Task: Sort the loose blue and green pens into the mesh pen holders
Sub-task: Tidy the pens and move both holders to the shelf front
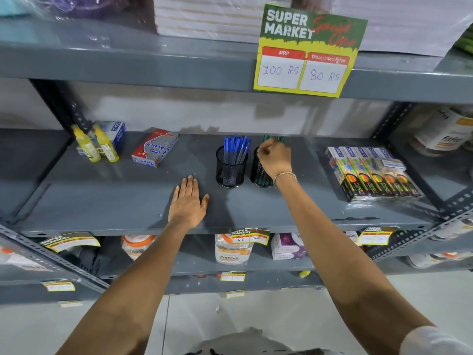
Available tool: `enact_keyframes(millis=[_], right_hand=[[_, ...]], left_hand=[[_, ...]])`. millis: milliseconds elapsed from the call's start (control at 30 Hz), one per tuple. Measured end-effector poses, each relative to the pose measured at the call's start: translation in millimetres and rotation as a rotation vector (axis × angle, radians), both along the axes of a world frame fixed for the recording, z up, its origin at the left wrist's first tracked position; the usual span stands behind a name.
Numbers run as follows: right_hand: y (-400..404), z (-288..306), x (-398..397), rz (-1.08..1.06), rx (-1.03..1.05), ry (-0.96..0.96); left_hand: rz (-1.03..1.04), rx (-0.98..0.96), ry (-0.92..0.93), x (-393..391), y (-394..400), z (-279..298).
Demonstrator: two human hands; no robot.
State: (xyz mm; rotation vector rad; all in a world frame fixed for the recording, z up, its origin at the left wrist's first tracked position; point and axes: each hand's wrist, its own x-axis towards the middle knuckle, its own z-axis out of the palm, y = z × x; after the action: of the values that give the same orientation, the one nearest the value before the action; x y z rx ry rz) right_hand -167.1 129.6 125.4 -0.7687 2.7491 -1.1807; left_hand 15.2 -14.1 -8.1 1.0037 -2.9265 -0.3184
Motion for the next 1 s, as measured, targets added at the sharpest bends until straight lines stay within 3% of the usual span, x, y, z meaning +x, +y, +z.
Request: enact_keyframes(millis=[167,267,367,533,733,1000], right_hand=[[-13.2,3.0,3.2,0.034,-0.075,-0.074],[-22.5,8.3,1.8,0.070,-0.001,-0.042],[-32.0,10.9,-2.2,0.077,0.069,-0.044],[-40.4,7.7,-5.8,0.099,0.114,-0.074],[-50.8,3.2,-9.5,0.202,0.095,-0.057],[-53.1,1.8,-6.2,0.326,-0.050,-0.101]], left_hand=[[0.154,0.323,0.334,-21.6,-8.4,38.0],[0.109,0.420,0.524,-54.2,-16.7,76.6],[0.039,0.547,0.469,-85.3,-23.6,104.0],[-0.069,0.668,0.327,-102.2,-26.9,103.1],[-0.180,0.593,0.393,-100.0,-26.5,106.4],[-0.167,0.506,0.499,-91.3,-25.4,111.2]])
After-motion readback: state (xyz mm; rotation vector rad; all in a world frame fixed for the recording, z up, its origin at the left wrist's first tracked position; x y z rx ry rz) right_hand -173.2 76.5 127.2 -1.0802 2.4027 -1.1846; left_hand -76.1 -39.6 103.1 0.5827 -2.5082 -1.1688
